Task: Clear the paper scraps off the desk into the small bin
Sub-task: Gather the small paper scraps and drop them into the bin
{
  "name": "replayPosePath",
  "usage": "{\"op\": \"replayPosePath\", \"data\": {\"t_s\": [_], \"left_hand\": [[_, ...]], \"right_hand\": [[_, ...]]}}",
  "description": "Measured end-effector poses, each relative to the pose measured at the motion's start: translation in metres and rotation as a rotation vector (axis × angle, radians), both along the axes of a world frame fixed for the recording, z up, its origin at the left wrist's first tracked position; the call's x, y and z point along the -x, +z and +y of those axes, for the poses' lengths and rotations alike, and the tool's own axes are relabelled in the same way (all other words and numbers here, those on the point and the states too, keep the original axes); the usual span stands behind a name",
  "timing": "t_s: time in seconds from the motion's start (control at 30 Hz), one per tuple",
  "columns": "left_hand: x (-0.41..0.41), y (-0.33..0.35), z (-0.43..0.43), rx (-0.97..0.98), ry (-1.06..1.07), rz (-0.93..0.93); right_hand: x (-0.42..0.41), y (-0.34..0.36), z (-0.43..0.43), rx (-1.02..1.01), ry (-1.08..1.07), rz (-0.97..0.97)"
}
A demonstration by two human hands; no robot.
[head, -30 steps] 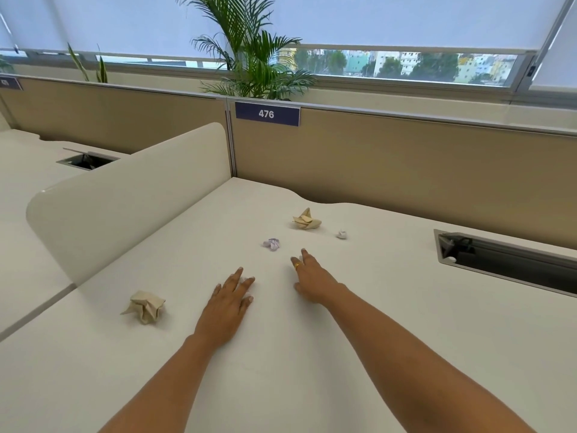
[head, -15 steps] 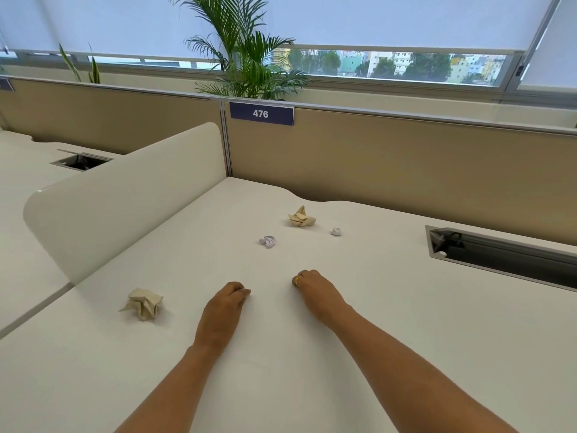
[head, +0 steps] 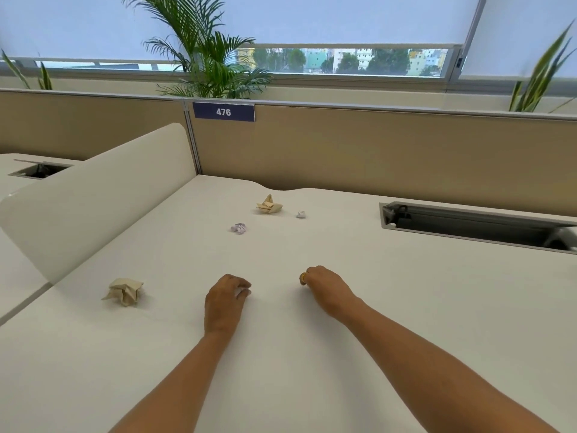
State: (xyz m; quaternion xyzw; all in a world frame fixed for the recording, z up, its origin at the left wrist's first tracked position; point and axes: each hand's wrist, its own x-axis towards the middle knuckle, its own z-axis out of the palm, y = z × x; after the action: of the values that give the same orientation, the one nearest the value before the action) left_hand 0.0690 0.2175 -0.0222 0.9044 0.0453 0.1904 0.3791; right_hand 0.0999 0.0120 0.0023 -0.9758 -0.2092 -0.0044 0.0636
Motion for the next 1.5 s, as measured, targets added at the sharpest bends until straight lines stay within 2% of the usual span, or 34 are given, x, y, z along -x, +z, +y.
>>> {"op": "replayPosePath", "data": {"t_s": [0.13,0.33,0.57,0.77,0.97,1.2,1.37,1.5], "left_hand": [[0.002,0.01,-0.03,0.053,-0.06,0.015],[-0.003,0.023,-0.107,0.139,-0.175,0.043],[-0.011,0.038,-0.239,0.159,-0.321,0.103],[-0.012,0.061,-0.368,0.106,-0.488,0.091],[-0.017,0.088,-0.489,0.129,-0.617,0.113],[-0.036,0.115,-0.602,0.206,-0.716,0.18],[-0.053,0.121,-0.661,0.172,-0.761,0.204],[-0.066,0.124,-0.693,0.205,-0.758,0.264]], "right_hand": [[0.018,0.007,-0.031,-0.031,-0.053,-0.003],[0.041,0.022,-0.099,-0.187,-0.169,0.044],[0.06,0.029,-0.216,-0.028,-0.32,-0.041],[0.07,0.043,-0.334,-0.359,-0.613,-0.059],[0.069,0.052,-0.442,-0.476,-0.755,-0.199],[0.057,0.076,-0.541,-0.488,-0.882,-0.382],[0.04,0.087,-0.587,-0.598,-0.97,-0.426],[0.027,0.086,-0.603,-0.625,-0.955,-0.425]]}}
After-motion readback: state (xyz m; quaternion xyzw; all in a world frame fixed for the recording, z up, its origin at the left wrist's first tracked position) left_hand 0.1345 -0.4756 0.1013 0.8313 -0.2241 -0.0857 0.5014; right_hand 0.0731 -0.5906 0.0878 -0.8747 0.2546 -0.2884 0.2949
